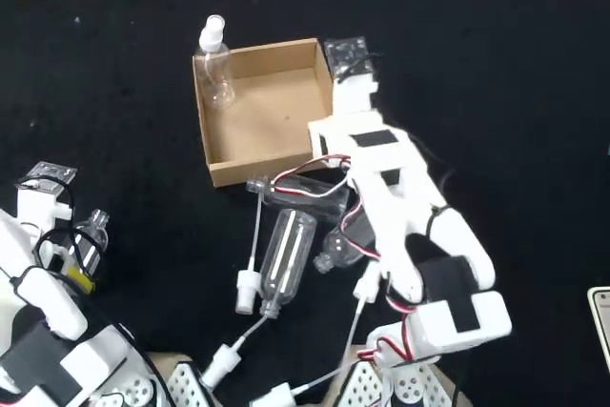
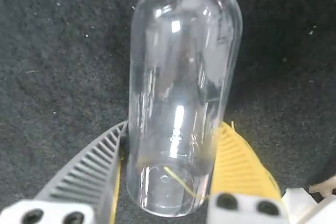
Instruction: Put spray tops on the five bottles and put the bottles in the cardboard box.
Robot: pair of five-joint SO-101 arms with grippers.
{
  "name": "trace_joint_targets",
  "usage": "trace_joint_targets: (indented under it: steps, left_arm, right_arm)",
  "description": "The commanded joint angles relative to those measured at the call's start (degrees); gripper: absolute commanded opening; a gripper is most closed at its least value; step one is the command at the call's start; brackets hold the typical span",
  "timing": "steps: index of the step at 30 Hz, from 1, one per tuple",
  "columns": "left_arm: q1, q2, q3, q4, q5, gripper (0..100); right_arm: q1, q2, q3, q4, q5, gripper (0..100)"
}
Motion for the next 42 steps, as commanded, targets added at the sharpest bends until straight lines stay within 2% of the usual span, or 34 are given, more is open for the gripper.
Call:
trace_joint_targets:
  steps: [1, 10, 17, 23, 42]
  left_arm:
    - [-0.5, -0.2, -0.4, -0.7, 0.2, 14]
    - [-0.5, -0.2, -0.4, -0.7, 0.2, 14]
    - [-0.5, -0.2, -0.4, -0.7, 0.2, 14]
    - [-0.5, -0.3, -0.5, -0.7, 0.2, 14]
    - [-0.5, -0.8, -0.8, -0.3, 0.1, 14]
  right_arm:
    - [2.9, -0.3, -3.2, -1.3, 0.4, 12.9]
    - [3.3, 0.1, -2.8, -1.1, 4.5, 1.0]
    - [3.3, -0.4, -1.3, -0.9, 4.5, 1.0]
    - [3.3, -0.4, -4.2, 6.2, 6.9, 1.0]
    - [3.1, -2.1, -5.2, 11.4, 9.5, 1.1]
